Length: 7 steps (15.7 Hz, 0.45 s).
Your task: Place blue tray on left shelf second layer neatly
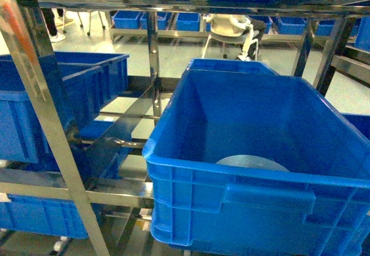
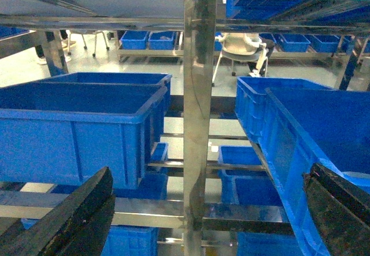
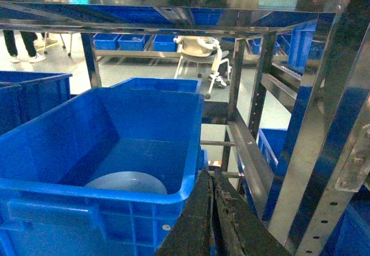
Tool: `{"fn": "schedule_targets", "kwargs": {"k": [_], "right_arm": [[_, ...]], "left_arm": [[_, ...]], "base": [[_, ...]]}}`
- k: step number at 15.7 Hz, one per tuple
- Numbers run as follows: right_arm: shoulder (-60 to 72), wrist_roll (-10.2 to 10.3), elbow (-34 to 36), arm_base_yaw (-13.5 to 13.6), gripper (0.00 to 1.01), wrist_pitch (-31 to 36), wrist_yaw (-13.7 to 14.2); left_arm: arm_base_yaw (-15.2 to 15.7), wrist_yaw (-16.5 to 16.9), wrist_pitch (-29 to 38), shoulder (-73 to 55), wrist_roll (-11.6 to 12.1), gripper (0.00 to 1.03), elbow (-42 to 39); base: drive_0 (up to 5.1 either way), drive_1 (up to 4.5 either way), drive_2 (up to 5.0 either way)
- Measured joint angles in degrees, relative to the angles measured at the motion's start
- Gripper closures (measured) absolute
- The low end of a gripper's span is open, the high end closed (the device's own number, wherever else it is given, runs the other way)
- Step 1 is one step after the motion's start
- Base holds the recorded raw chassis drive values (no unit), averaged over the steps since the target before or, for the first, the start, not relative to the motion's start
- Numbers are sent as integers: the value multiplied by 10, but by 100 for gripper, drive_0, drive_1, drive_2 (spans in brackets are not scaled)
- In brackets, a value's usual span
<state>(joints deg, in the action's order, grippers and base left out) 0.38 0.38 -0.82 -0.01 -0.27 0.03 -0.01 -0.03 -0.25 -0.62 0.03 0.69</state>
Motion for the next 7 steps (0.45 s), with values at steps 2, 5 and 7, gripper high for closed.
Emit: {"fn": "schedule_targets", "kwargs": {"k": [2,5,7], "right_arm": [[0,0,0,0,99,0,0],[0,0,0,0,99,0,0],[0,0,0,0,46,0,0]], "left_arm": [[0,0,0,0,0,5,0],[0,0,0,0,0,5,0],[0,0,0,0,0,5,0]], "base": [[0,0,0],[0,0,0],[0,0,0]]}}
